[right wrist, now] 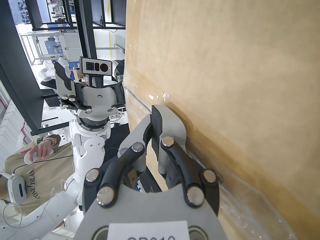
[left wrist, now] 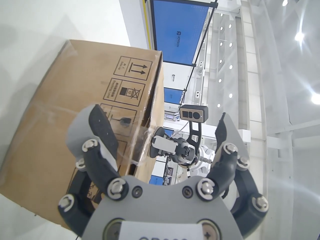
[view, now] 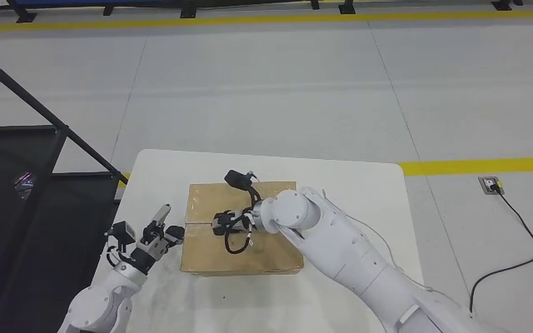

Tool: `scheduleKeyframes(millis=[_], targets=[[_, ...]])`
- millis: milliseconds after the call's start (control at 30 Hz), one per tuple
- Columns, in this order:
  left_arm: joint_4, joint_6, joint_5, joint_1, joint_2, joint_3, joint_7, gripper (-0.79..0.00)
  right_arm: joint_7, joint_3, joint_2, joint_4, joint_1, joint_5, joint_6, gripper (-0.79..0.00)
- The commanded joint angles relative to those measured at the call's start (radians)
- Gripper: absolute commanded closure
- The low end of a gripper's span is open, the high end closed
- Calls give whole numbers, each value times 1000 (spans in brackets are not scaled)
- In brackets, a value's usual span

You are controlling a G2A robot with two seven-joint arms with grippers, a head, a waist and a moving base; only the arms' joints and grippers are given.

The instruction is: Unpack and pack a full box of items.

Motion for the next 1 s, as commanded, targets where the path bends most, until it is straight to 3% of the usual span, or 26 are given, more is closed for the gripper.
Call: scheduleKeyframes(millis=[0, 400, 633, 967], targets=[[8, 4, 13, -7, -1, 6, 9, -785, 10, 0, -4, 8, 2, -1, 0, 0], [0, -16, -54, 3, -1, -42, 7, -785, 91, 50, 15, -1, -4, -53, 13, 0], [-21, -12, -60, 8, 0, -53, 0, -785, 120, 132, 71, -112, -65, -145, 81, 0], [-48, -9, -58, 6, 0, -54, -18, -785, 156, 317, 167, -368, -232, -279, 209, 0]])
